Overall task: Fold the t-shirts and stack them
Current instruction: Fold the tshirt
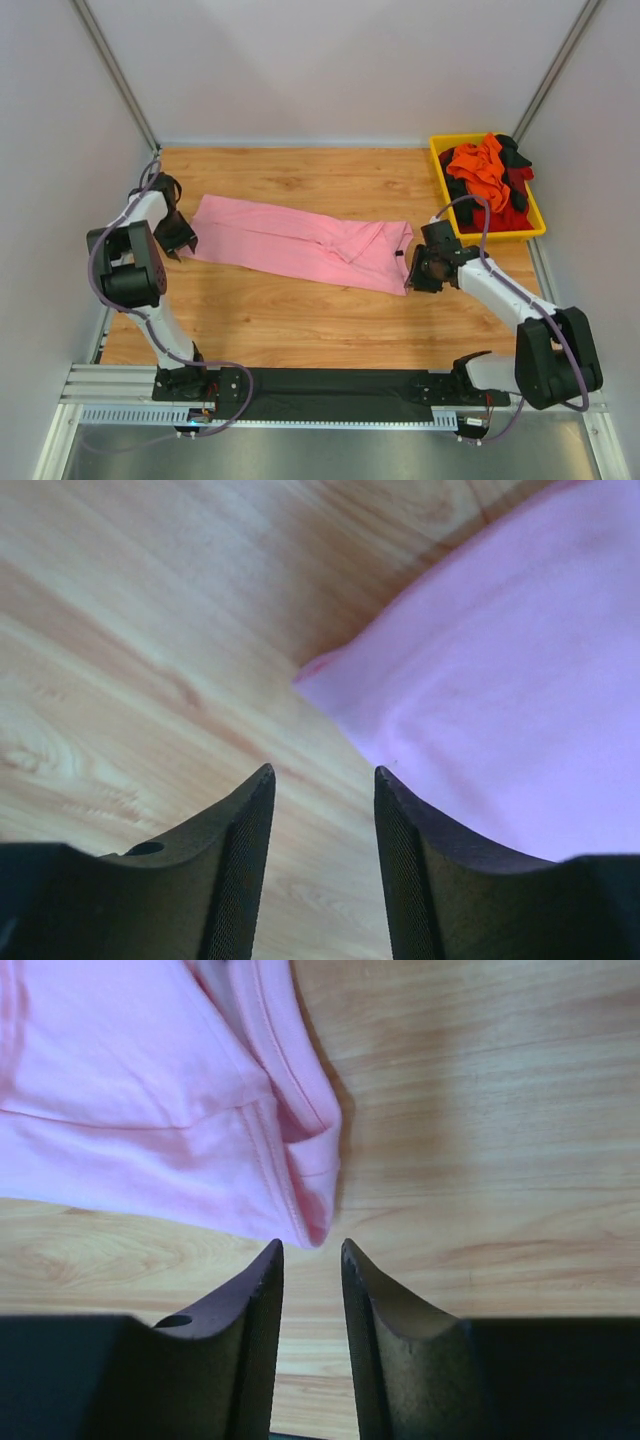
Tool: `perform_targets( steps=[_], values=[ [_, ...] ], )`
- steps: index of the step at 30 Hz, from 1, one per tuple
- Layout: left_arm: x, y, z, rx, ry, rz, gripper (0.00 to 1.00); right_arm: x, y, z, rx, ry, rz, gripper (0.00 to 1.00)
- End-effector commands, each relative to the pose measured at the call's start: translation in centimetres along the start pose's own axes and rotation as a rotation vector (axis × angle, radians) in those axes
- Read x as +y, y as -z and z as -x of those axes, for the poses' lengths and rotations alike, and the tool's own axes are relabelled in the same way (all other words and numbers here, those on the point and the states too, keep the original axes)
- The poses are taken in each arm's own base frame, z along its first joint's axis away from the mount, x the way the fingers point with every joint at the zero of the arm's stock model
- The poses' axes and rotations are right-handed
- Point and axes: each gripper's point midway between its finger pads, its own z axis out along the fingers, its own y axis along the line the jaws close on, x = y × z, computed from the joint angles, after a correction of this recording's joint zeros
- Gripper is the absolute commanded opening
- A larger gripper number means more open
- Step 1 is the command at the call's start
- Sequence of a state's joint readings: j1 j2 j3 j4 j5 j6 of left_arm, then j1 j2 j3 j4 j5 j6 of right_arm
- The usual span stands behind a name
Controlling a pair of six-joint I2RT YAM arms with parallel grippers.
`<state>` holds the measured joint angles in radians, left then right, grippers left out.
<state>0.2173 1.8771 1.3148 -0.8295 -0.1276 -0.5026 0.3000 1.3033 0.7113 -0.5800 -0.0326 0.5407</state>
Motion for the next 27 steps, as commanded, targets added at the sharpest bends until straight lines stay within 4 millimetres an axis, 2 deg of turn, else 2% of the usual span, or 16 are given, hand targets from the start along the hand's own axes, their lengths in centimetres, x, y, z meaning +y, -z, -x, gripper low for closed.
perform_targets(
  steps=[1,2,3,4,5,6,9,10,12,13,14,16,19,21,23,27],
  values=[
    [-1.4,5.6,1.1,-0.158,-0.013,-0.119,0.52,2.0,3.0,3.5,-0.121,-0.039,0.021,0.32],
    [-3.0,6.3,0.3,-0.155,-0.049,-0.203,0.54,3.3,3.8,4.6,-0.149,-0.053,0.051,0.32],
    [-3.6,6.6,-0.6,-0.150,-0.063,-0.231,0.62,4.3,3.8,4.8,-0.149,-0.056,0.071,0.32],
    [-5.2,8.0,-1.3,-0.161,-0.088,-0.305,0.62,5.0,3.7,5.1,-0.157,-0.073,0.091,0.32],
    [-7.5,9.2,-2.8,-0.124,-0.136,-0.435,0.62,7.2,3.8,5.4,-0.148,-0.108,0.187,0.33],
    [-9.0,9.9,-4.2,-0.111,-0.187,-0.489,0.64,8.3,3.5,5.4,-0.140,-0.108,0.215,0.34],
    [-11.9,12.9,-7.5,-0.110,-0.327,-0.631,0.64,11.8,3.6,7.0,-0.186,-0.099,0.284,0.39],
    [-12.1,14.0,-8.0,-0.126,-0.343,-0.656,0.64,12.1,2.3,7.0,-0.164,-0.104,0.265,0.40],
    [-12.9,15.4,-10.3,-0.108,-0.376,-0.754,0.64,13.6,1.6,7.7,-0.134,-0.165,0.278,0.40],
    [-13.2,15.8,-10.5,-0.124,-0.379,-0.791,0.64,13.3,0.0,7.3,-0.091,-0.199,0.241,0.40],
    [-13.4,16.2,-11.3,-0.108,-0.391,-0.832,0.64,13.5,-0.7,7.2,-0.070,-0.236,0.227,0.40],
    [-13.0,15.7,-12.2,-0.102,-0.377,-0.845,0.64,14.2,-1.6,7.2,-0.044,-0.317,0.221,0.40],
    [-14.2,16.7,-14.5,-0.013,-0.401,-0.996,0.64,15.4,-3.4,6.8,-0.027,-0.350,0.230,0.39],
    [-13.7,16.3,-15.6,0.051,-0.418,-0.991,0.64,16.1,-4.4,6.5,-0.010,-0.382,0.240,0.39],
    [-13.4,16.3,-16.2,0.062,-0.433,-1.002,0.64,16.6,-4.9,6.4,-0.006,-0.391,0.242,0.39],
    [-12.7,17.8,-15.9,-0.024,-0.469,-1.015,0.65,17.0,-5.9,5.9,0.001,-0.383,0.211,0.39]
  ],
)
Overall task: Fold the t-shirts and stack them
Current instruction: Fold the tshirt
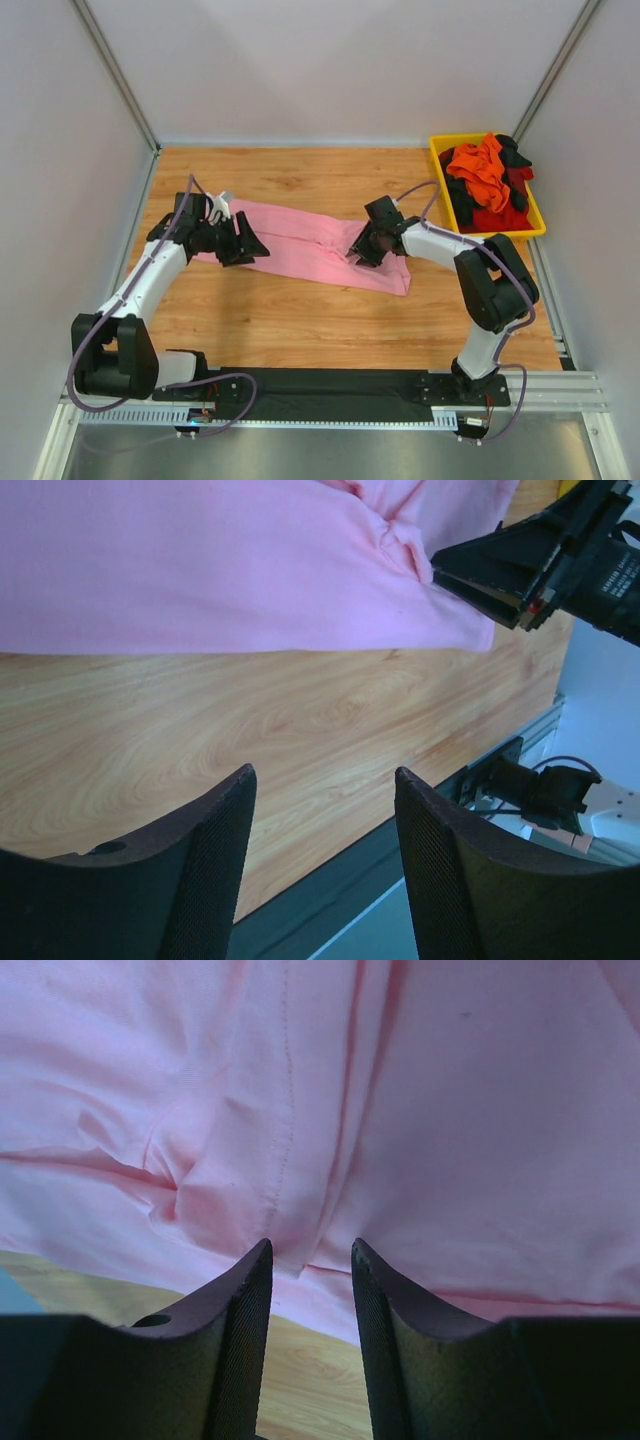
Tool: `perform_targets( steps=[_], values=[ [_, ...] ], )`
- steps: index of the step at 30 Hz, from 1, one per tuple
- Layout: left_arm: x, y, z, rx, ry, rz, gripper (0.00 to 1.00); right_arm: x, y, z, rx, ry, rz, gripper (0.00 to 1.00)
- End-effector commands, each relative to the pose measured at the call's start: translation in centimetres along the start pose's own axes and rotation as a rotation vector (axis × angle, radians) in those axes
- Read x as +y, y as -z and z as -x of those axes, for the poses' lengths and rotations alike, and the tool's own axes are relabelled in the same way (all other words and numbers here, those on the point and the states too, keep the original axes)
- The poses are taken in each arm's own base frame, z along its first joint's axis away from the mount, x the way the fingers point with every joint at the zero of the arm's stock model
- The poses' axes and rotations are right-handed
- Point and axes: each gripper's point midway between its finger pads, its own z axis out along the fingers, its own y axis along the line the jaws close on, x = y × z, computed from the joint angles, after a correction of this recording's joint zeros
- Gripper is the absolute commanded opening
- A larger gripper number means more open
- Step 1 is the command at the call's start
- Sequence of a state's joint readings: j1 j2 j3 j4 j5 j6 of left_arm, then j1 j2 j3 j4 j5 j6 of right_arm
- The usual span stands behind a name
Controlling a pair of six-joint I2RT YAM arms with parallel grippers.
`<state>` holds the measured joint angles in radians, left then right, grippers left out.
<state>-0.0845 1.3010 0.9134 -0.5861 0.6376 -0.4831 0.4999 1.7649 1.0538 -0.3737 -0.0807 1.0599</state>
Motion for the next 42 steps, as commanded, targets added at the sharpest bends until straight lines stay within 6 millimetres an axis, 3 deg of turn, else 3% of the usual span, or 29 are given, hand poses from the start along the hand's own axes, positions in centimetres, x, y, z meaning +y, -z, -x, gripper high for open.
perform_targets(
  steps=[1,9,18,25,26,28,31,37,42],
  values=[
    [-1.9,1.7,0.8,-0.077,-0.102,-0.052,0.65,3.2,-0.5,1.1,-0.036,-0.048,0.060,0.39],
    [-2.3,1.5,0.6,-0.056,-0.093,-0.081,0.64,4.4,-1.3,1.6,-0.076,-0.069,0.077,0.38],
    [-1.9,1.5,0.4,-0.056,-0.087,-0.063,0.64,4.9,-0.7,3.1,-0.138,-0.044,0.038,0.28],
    [-1.8,1.6,0.5,-0.067,-0.091,-0.054,0.64,7.4,-0.7,4.3,-0.153,0.018,0.077,0.22],
    [-1.7,1.6,0.5,-0.065,-0.089,-0.053,0.64,8.6,-0.3,5.0,-0.168,0.032,0.098,0.18],
    [-1.6,1.6,0.5,-0.067,-0.089,-0.047,0.64,8.5,-1.0,5.0,-0.152,0.041,0.069,0.07],
    [-1.5,1.6,0.4,-0.069,-0.091,-0.040,0.64,9.5,-1.4,5.2,-0.141,0.064,0.079,0.00],
    [-1.4,1.6,0.5,-0.071,-0.088,-0.032,0.63,10.0,-2.2,5.6,-0.139,0.090,0.068,0.02],
    [-1.2,1.6,0.6,-0.074,-0.089,-0.024,0.64,10.9,-2.7,5.0,-0.083,0.116,0.089,0.21]
  ],
)
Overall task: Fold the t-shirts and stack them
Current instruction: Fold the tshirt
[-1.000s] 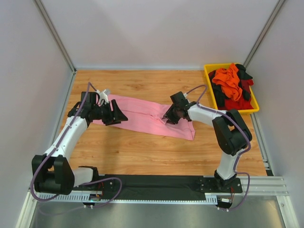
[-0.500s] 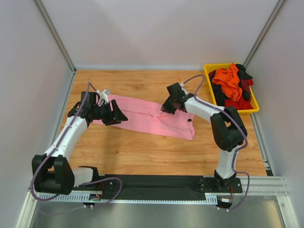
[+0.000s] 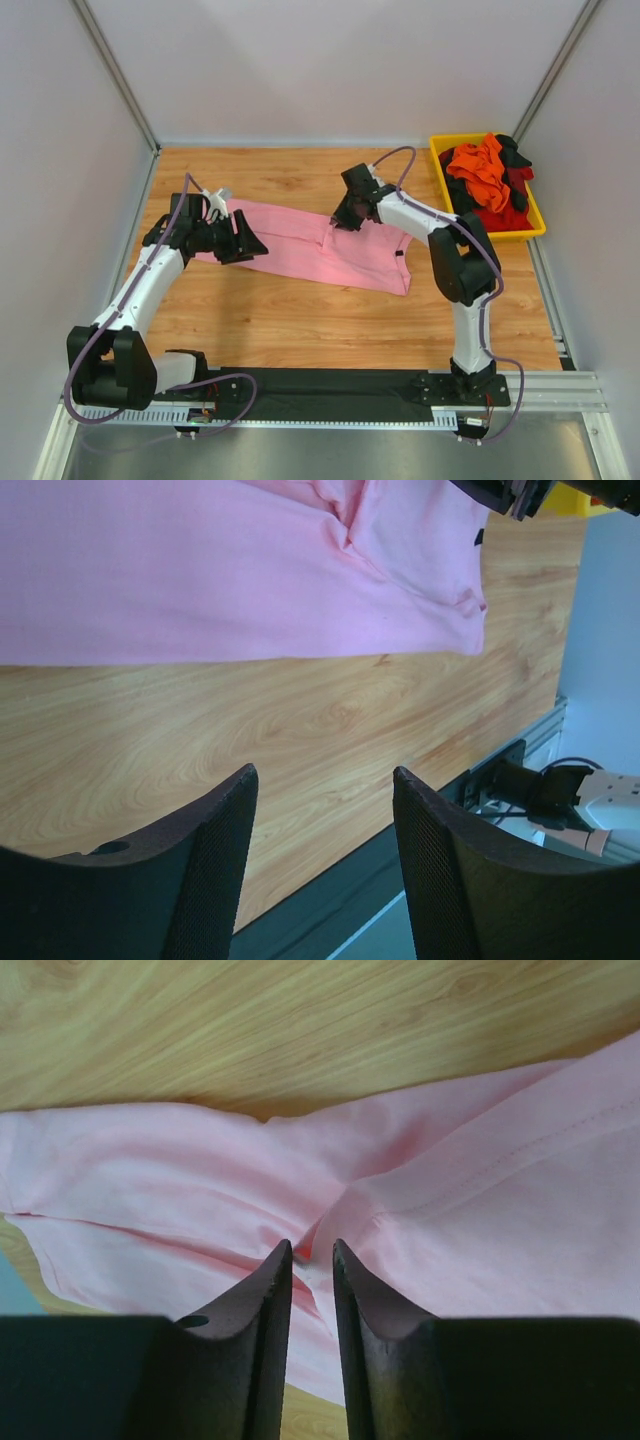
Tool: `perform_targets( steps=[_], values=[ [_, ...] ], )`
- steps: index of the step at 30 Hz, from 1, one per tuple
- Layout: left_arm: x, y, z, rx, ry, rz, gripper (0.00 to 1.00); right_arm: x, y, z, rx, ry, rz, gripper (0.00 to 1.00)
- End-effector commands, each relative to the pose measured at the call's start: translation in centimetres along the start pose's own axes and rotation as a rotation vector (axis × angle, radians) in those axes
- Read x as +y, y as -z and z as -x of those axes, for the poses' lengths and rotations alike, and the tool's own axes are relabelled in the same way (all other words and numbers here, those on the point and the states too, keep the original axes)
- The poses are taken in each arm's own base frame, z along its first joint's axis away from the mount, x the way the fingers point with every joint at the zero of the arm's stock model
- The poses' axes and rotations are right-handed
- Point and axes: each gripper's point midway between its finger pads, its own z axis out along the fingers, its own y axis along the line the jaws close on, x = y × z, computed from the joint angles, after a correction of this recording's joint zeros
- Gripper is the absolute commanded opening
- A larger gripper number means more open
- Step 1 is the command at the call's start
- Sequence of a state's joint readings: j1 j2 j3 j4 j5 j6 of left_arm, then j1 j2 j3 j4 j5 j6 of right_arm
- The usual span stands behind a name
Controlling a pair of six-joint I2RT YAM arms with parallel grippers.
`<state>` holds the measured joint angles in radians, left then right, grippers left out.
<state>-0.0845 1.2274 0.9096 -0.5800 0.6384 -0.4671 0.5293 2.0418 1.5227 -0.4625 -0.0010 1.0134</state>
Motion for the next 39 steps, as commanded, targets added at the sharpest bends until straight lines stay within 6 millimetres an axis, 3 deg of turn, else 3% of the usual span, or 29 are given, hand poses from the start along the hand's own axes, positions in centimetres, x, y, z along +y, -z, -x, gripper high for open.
perform_targets(
  steps=[1,3,5,7,8,10,11,14,16,17,18,20,21,22,27,29,32,35,36,39],
  values=[
    [0.2,0.3,0.3,-0.023,-0.027,0.016,0.64,2.1,0.4,0.3,0.021,0.068,0.051,0.26],
    [0.7,0.3,0.2,-0.023,-0.019,0.045,0.64,1.8,1.5,0.7,0.013,0.097,0.012,0.28],
    [1.4,0.4,0.6,-0.045,-0.003,0.094,0.65,0.3,2.8,2.7,-0.078,0.100,-0.105,0.33],
    [1.5,0.1,0.6,-0.057,0.048,0.094,0.66,-2.0,4.6,2.7,-0.097,0.097,-0.205,0.34],
    [1.3,-0.5,1.1,-0.064,0.059,0.069,0.66,-3.8,4.5,1.6,-0.074,0.090,-0.245,0.34],
    [1.4,-1.7,1.3,-0.029,0.131,0.056,0.67,-4.6,4.9,0.8,-0.058,0.072,-0.229,0.33],
    [1.5,-2.2,1.8,-0.029,0.148,0.050,0.67,-6.0,4.3,-0.1,-0.042,0.062,-0.245,0.33],
    [2.5,-4.5,3.3,0.020,0.228,0.078,0.67,-7.6,3.2,0.2,-0.087,0.052,-0.276,0.32],
    [3.8,-5.6,5.7,-0.019,0.248,0.142,0.67,-9.1,2.0,0.6,-0.107,0.026,-0.351,0.31],
    [5.9,-7.1,4.9,0.041,0.314,0.204,0.67,-9.8,1.9,0.8,-0.109,0.007,-0.385,0.31],
    [6.1,-7.4,6.2,0.039,0.325,0.210,0.66,-11.0,2.1,0.4,-0.104,-0.022,-0.443,0.31],
    [9.0,-8.6,5.3,0.087,0.383,0.320,0.66,-12.9,2.5,0.3,-0.133,-0.049,-0.507,0.31],
    [10.5,-8.6,5.4,0.067,0.385,0.400,0.66,-13.6,2.5,0.1,-0.152,-0.080,-0.522,0.31],
    [11.5,-8.6,5.3,0.067,0.397,0.444,0.67,-15.8,2.7,-0.6,-0.161,-0.080,-0.574,0.31],
    [14.3,-6.9,4.0,0.020,0.439,0.635,0.66,-17.9,4.0,0.8,-0.253,-0.080,-0.625,0.31],
    [14.5,-5.9,3.9,0.000,0.430,0.694,0.66,-17.8,4.3,1.5,-0.280,-0.093,-0.620,0.31],
    [13.0,-5.8,4.4,0.003,0.397,0.664,0.66,-13.8,3.6,3.7,-0.306,-0.014,-0.461,0.31],
    [10.9,-5.1,7.4,-0.056,0.317,0.604,0.65,-13.0,3.9,5.0,-0.302,0.037,-0.494,0.33],
    [9.3,-5.2,8.9,-0.066,0.246,0.526,0.66,-12.7,4.4,5.3,-0.293,0.034,-0.518,0.33],
    [6.1,-6.5,12.6,-0.074,0.098,0.362,0.66,-13.7,5.2,5.1,-0.284,-0.062,-0.557,0.35]
  ],
)
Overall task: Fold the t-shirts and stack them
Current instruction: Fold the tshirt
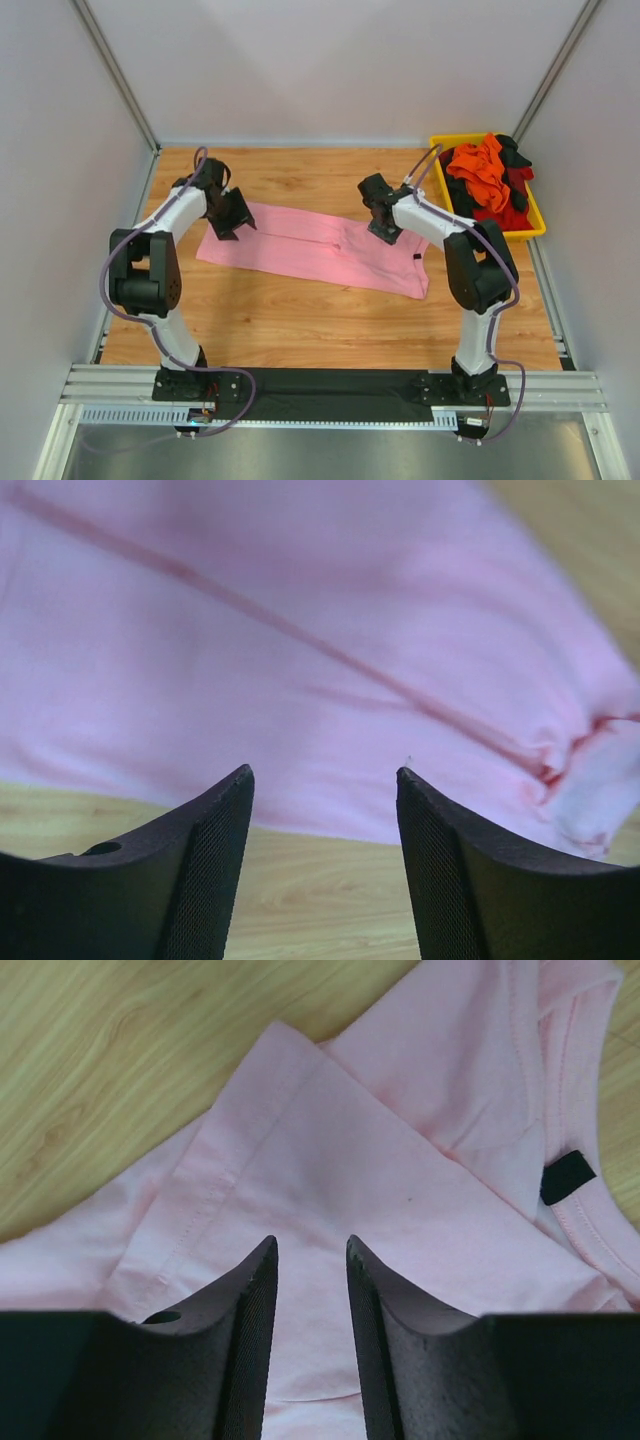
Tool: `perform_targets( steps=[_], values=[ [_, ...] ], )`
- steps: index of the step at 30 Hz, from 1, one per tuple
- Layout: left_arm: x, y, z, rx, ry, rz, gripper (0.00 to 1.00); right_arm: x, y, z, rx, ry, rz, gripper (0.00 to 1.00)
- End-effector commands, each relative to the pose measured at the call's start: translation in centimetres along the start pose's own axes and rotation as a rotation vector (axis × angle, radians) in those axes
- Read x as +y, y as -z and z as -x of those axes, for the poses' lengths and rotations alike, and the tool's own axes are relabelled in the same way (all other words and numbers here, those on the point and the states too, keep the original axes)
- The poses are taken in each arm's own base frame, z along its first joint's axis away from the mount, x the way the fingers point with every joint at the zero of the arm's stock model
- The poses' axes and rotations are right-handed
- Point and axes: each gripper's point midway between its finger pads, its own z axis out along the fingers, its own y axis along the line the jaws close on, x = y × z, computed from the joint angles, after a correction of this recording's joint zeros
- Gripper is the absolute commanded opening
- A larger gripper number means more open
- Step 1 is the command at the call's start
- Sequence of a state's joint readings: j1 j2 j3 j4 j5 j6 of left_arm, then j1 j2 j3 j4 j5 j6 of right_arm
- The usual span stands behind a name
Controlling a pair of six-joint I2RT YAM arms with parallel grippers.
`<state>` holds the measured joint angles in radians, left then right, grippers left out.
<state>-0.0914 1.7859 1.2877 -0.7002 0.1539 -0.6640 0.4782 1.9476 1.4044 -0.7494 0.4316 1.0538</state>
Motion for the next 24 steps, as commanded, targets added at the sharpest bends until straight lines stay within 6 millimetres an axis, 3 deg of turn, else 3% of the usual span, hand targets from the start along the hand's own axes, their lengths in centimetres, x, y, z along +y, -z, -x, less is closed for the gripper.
perform_targets(
  steps=[1,2,3,4,6,7,9,12,17,19,24],
  values=[
    [-5.6,1.6,4.0,-0.067,-0.186,-0.201,0.66,-1.7,0.7,1.6,-0.020,-0.080,-0.075,0.36],
    [-6.0,1.0,4.3,-0.044,-0.194,-0.213,0.66,-2.0,0.7,1.5,-0.009,-0.121,-0.088,0.36],
    [-7.2,1.1,5.8,-0.061,-0.210,-0.229,0.66,-2.3,0.6,1.3,0.003,-0.141,-0.094,0.37],
    [-6.3,-1.4,5.3,0.009,-0.203,-0.191,0.66,-2.5,0.4,1.2,0.024,-0.161,-0.097,0.38],
    [-6.6,-2.5,6.6,0.010,-0.197,-0.181,0.66,-2.7,0.1,1.1,0.044,-0.199,-0.107,0.38],
    [-6.0,-4.4,6.4,0.046,-0.171,-0.160,0.66,-3.0,-0.3,1.2,0.051,-0.211,-0.115,0.39],
    [-6.0,-5.1,7.8,0.037,-0.149,-0.163,0.66,-2.8,-1.2,1.4,0.056,-0.239,-0.093,0.38],
    [-4.0,-7.3,8.9,0.049,-0.101,-0.087,0.66,-3.1,-2.4,1.8,0.040,-0.262,-0.079,0.38],
    [-0.9,-7.6,11.7,-0.001,-0.024,-0.039,0.66,-3.3,-4.5,2.8,-0.001,-0.223,-0.088,0.36],
    [-0.2,-7.4,12.5,-0.022,0.002,-0.043,0.66,-2.6,-5.6,3.0,0.010,-0.204,-0.055,0.35],
    [4.4,-7.4,13.4,-0.009,0.113,0.052,0.66,2.7,-7.2,5.5,0.001,-0.103,0.107,0.36]
  ],
)
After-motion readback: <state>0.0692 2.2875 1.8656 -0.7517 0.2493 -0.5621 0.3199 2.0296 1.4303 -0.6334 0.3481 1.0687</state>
